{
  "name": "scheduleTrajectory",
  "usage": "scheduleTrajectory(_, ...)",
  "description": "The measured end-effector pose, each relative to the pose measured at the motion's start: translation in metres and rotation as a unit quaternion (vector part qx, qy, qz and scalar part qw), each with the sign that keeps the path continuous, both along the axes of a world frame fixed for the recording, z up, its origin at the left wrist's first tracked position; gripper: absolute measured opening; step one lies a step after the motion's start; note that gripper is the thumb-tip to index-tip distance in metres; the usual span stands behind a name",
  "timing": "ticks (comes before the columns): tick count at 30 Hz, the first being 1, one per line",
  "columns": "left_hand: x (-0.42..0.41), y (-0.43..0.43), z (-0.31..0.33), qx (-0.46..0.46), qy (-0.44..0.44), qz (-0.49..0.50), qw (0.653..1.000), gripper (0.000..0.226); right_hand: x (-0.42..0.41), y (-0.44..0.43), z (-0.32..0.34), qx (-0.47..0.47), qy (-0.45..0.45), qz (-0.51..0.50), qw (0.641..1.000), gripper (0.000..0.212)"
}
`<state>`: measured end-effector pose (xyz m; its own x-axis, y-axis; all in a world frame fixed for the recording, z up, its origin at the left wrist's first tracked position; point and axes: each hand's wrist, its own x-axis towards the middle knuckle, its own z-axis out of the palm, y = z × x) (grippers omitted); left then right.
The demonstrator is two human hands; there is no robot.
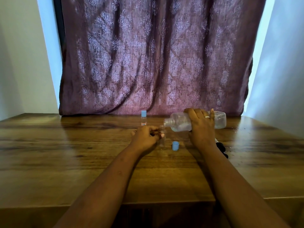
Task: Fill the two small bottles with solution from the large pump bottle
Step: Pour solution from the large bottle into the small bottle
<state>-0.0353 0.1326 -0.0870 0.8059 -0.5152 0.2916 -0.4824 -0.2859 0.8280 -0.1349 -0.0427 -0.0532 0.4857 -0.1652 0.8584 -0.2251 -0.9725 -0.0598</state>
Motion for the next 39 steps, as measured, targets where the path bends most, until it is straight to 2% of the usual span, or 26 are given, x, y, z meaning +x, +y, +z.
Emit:
scheduleTrajectory(3, 0.0011, -0.0003, -0.0010, 0.000, -0.010, 0.009, 1.000, 0.014, -0.0005, 0.0009, 0.0009, -0.011, -0.009, -0.005, 1.000, 0.047)
scheduleTrajectory(8, 0.0018, -0.0009, -0.0013, -0.001, -0.006, 0.003, 1.000, 0.022, -0.0012, 0.0015, 0.0020, -0.021, -0.015, -0.016, 1.000, 0.048)
scheduleTrajectory(12, 0.0038, -0.0012, -0.0031, -0.006, -0.003, -0.008, 1.000, 0.036, -0.0025, 0.0030, 0.0026, -0.019, -0.018, -0.013, 1.000, 0.049)
scheduleTrajectory(15, 0.0049, -0.0016, -0.0036, -0.010, -0.003, -0.010, 1.000, 0.038, -0.0034, 0.0033, 0.0034, -0.015, -0.019, -0.011, 1.000, 0.047)
scheduleTrajectory(22, 0.0014, 0.0003, -0.0001, -0.014, -0.001, -0.010, 1.000, 0.029, -0.0041, 0.0029, 0.0057, -0.015, -0.010, -0.006, 1.000, 0.046)
scheduleTrajectory(26, 0.0015, 0.0011, -0.0006, -0.009, -0.001, -0.019, 1.000, 0.038, -0.0039, 0.0033, 0.0067, -0.013, -0.006, -0.009, 1.000, 0.050)
scheduleTrajectory(33, -0.0004, 0.0012, 0.0003, -0.009, 0.005, -0.018, 1.000, 0.035, -0.0046, 0.0038, 0.0082, -0.014, -0.009, -0.009, 1.000, 0.050)
scheduleTrajectory(39, -0.0033, 0.0020, 0.0019, -0.011, 0.001, -0.009, 1.000, 0.023, -0.0047, 0.0049, 0.0099, -0.012, -0.004, -0.016, 1.000, 0.050)
